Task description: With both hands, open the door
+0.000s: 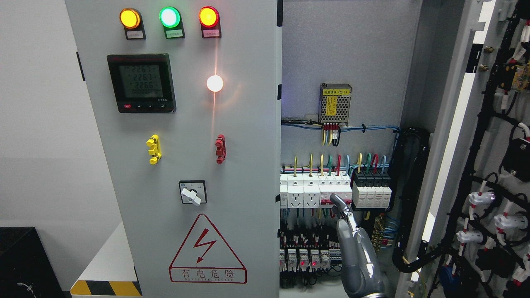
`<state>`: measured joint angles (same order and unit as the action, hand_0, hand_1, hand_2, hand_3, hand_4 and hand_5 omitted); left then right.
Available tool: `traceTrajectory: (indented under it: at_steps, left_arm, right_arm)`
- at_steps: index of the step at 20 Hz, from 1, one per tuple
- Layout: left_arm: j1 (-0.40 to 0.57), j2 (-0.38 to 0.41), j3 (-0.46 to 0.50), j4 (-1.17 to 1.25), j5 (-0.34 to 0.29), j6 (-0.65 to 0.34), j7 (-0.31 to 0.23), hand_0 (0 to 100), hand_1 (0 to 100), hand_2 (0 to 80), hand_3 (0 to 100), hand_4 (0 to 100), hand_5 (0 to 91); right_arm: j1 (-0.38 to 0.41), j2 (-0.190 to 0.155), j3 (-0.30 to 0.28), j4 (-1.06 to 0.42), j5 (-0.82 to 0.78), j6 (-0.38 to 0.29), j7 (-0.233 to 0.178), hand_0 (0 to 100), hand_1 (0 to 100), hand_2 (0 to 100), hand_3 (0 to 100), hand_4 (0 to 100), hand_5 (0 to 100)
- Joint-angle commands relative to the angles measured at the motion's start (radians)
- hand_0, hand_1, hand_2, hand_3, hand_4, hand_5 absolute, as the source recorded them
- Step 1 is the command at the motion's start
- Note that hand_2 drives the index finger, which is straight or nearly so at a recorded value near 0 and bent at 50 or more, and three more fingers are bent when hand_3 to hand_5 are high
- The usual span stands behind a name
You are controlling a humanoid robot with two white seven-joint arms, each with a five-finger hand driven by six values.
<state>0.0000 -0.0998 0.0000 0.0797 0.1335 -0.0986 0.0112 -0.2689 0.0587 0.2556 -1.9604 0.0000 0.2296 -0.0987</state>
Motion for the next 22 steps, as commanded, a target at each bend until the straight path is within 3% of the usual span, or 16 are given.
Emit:
traceTrajectory:
  at_steps: [1, 8, 22]
  left_arm:
    - [0.008, 0.0, 0.025, 0.0, 0.0, 0.0, 0.0, 0, 0, 0.0, 0, 0, 0.0]
    - [0.008, 0.0, 0.025, 0.0, 0.0, 0.0, 0.0, 0, 0, 0.0, 0, 0, 0.0]
    - [0.008, 0.0, 0.025, 0.0, 0.0, 0.0, 0.0, 0, 0, 0.0, 0, 0, 0.0]
  right_arm:
    - [-0.119, 0.03, -0.003, 0.123, -0.032, 0.01, 0.004, 19, 0, 0, 0, 0, 0]
    - [-0.187, 0.024, -0.003, 0.181, -0.078, 0.068, 0.007, 19, 0, 0, 0, 0, 0]
    - [-0.273, 0.013, -0.003, 0.276, -0.178, 0.073, 0.01, 19, 0, 0, 0, 0, 0]
